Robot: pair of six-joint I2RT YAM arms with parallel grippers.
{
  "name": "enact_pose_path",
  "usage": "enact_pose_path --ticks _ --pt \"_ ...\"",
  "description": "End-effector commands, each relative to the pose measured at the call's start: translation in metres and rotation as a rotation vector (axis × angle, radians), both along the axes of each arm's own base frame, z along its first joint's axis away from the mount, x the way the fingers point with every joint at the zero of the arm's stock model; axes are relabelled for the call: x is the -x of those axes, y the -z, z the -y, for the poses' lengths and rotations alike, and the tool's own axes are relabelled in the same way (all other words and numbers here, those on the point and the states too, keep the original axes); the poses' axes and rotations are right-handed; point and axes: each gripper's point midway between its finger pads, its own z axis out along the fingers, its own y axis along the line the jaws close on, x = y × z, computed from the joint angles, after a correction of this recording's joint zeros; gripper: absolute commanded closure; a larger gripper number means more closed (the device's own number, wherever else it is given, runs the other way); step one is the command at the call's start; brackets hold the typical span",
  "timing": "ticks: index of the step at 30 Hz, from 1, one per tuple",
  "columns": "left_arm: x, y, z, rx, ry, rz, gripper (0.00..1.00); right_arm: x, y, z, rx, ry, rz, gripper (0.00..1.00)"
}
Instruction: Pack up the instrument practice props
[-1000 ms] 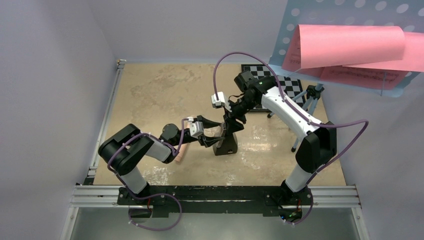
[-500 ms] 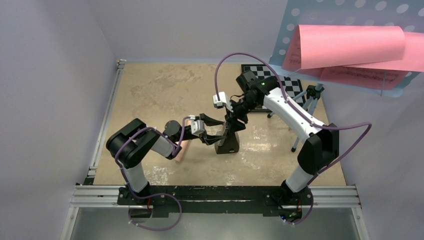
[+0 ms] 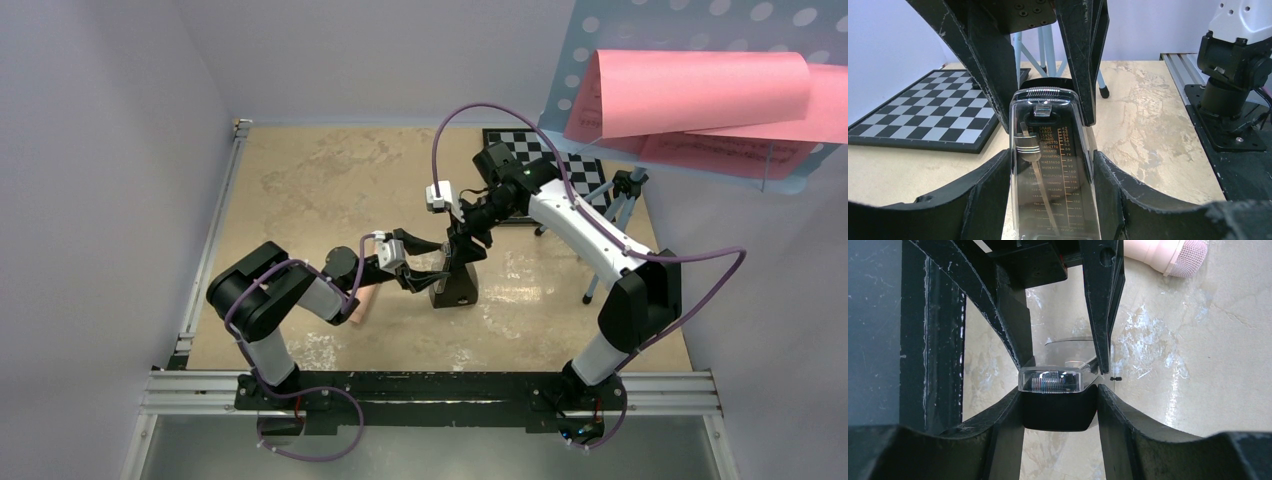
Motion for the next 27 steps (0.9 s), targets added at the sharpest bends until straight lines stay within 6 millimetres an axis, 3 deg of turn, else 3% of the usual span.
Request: enact_pose_path --ticks 1,6,11,16,21,24,27 --pt "0.01 0.083 0.002 -0.192 -0.02 -0.224 1.0 0.015 0.034 -0.037 -0.06 -0.121 -0.043 1.0" --pt "0.012 0.079 0.0 -0.181 -0.02 -0.156 1.0 0.022 0.034 -0.03 -0.052 -0.155 -0.038 1.0" --pt "-0.009 0.076 -0.004 -0.159 -0.13 -0.156 1.0 0.027 0.031 -0.028 -0.061 -0.178 -0.035 1.0" --pt "-0.006 0.059 0.02 -0.095 -0.056 -0.214 1.0 0.028 0.03 -0.028 -0.069 -0.161 -0.057 1.0" --pt "-0.028 0.051 0.031 -0.062 -0.142 -0.187 1.0 0.034 0.028 -0.027 -0.079 -0.151 -0.083 1.0" --pt "-0.023 0.046 0.027 -0.043 -0.139 -0.15 1.0 0.035 0.025 -0.024 -0.055 -0.131 -0.1 1.0" --pt "-0.009 0.061 0.021 -0.08 -0.113 -0.162 1.0 0.04 0.024 -0.013 -0.019 -0.133 -0.096 1.0"
